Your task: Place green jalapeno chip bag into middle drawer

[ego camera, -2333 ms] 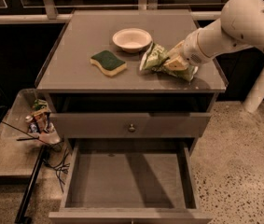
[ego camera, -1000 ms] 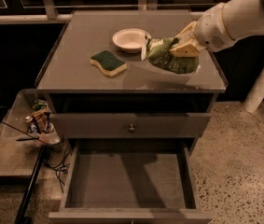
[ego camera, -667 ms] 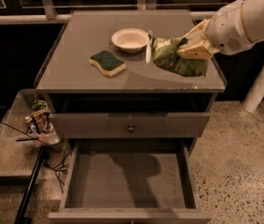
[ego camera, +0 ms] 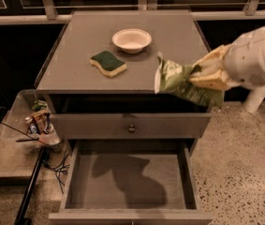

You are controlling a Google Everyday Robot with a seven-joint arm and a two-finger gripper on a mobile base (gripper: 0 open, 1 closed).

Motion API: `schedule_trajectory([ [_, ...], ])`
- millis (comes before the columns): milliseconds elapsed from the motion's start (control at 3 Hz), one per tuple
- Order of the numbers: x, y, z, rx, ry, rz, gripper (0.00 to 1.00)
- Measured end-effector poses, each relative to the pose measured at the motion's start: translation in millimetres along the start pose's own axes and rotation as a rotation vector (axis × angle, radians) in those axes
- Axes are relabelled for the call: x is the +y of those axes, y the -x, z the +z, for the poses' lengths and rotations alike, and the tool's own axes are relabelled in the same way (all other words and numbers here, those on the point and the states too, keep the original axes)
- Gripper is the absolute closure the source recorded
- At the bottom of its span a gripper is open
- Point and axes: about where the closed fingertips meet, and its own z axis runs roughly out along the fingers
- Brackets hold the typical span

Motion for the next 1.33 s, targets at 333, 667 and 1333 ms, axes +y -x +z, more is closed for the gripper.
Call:
schedule_trajectory([
  [333,39.5,-37.8,18.8,0.050,0.006,0.047,1.00],
  [667,75.8,-82.7,56.2,0.091,0.015,0.099,1.00],
  [1333,88.8,-78.4,69.9,0.092,0.051,0.086,1.00],
])
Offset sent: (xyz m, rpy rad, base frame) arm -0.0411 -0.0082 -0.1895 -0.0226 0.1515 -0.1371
